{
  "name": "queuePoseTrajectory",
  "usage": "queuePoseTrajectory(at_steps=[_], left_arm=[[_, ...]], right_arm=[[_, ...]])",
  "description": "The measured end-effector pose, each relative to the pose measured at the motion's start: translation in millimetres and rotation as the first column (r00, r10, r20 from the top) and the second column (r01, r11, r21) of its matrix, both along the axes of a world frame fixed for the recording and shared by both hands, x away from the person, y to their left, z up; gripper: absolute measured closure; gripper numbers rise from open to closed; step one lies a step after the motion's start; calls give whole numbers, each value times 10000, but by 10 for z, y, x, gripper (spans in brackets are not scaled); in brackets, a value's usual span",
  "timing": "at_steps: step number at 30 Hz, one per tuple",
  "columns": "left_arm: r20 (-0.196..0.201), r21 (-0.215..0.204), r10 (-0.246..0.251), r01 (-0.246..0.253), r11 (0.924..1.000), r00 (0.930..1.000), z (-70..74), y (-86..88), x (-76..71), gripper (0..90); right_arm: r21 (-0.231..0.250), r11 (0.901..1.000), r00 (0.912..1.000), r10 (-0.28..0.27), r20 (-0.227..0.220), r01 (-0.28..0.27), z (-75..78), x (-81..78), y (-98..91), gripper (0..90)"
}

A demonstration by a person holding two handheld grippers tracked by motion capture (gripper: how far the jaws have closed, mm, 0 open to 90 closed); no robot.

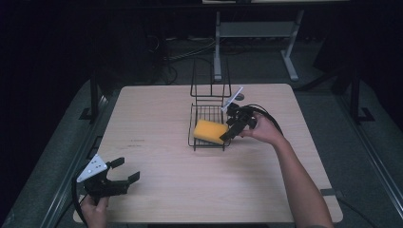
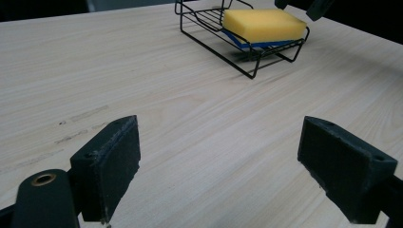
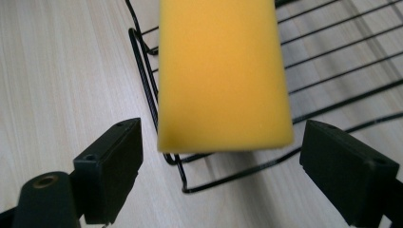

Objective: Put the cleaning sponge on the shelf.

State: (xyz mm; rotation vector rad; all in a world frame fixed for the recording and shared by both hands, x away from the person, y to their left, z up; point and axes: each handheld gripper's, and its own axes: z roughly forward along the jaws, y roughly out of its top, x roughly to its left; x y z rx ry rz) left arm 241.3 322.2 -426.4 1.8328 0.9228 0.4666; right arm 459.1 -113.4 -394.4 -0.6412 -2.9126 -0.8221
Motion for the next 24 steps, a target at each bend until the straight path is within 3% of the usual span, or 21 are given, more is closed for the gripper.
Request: queuePoseTrajectory(at_steps=[24], left_arm=[[8,54,-70,70,10000,10000,4,-24,-10,135]], right_arm=[[196,9986,9988,-483,40,482,-24,-137,-329,139]])
